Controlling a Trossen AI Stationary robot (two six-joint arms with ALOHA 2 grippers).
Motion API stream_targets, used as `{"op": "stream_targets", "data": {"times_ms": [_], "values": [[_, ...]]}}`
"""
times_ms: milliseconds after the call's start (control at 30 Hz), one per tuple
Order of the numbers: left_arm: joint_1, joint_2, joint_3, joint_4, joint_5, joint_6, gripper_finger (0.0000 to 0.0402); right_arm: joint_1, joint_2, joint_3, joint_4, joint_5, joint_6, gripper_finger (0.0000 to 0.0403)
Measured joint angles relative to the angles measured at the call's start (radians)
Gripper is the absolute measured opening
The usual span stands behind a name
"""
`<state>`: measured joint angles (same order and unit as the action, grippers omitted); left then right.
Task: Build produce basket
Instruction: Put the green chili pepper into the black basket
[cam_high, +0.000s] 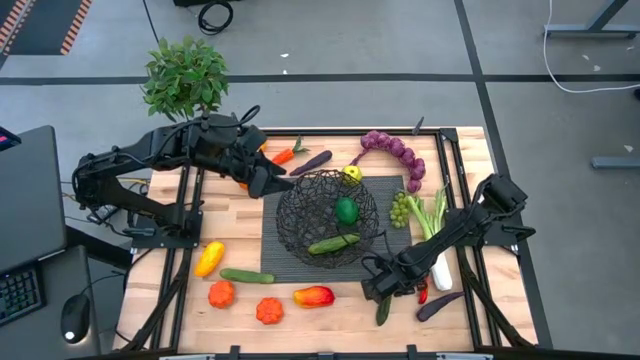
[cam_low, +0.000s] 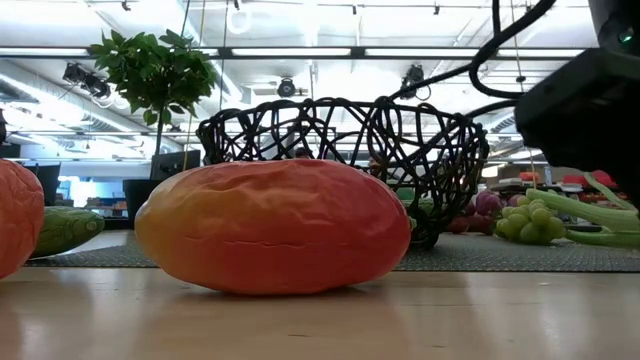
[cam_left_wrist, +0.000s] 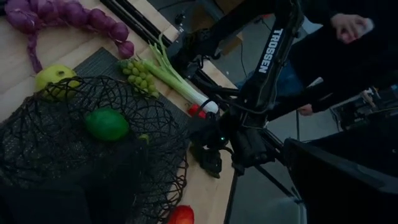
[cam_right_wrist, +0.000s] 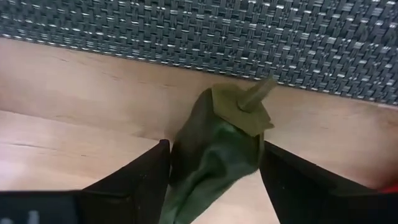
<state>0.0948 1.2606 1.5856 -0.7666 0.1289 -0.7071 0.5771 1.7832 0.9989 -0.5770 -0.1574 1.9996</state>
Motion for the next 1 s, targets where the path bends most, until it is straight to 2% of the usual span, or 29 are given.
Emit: {"op": "stream_targets", "data": {"times_ms": [267,433,600,833,1000], "values": [[0.0,0.0,0.0,0.046,0.001,0.122,0.0382,0.042,-0.001,0.0,-0.02,0.051,-0.002,0.0174],[0.0,0.0,0.0,0.136,0.0,0.164,0.0382,0.061,-0.003,0.0,-0.011,0.029,-0.042,0.0127],[0.0,0.0,0.0,0.173,0.0,0.169,0.0382,0.079,-0.058,0.0,-0.022,0.024,-0.088,0.0108],[0.0,0.0,0.0,0.168,0.0,0.117,0.0382,0.083,-0.253,0.0,-0.123,0.169,-0.099,0.0108],[0.0,0.0,0.0,0.161,0.0,0.108,0.0382,0.057,-0.409,0.0,-0.171,0.392,-0.125,0.0108]]}}
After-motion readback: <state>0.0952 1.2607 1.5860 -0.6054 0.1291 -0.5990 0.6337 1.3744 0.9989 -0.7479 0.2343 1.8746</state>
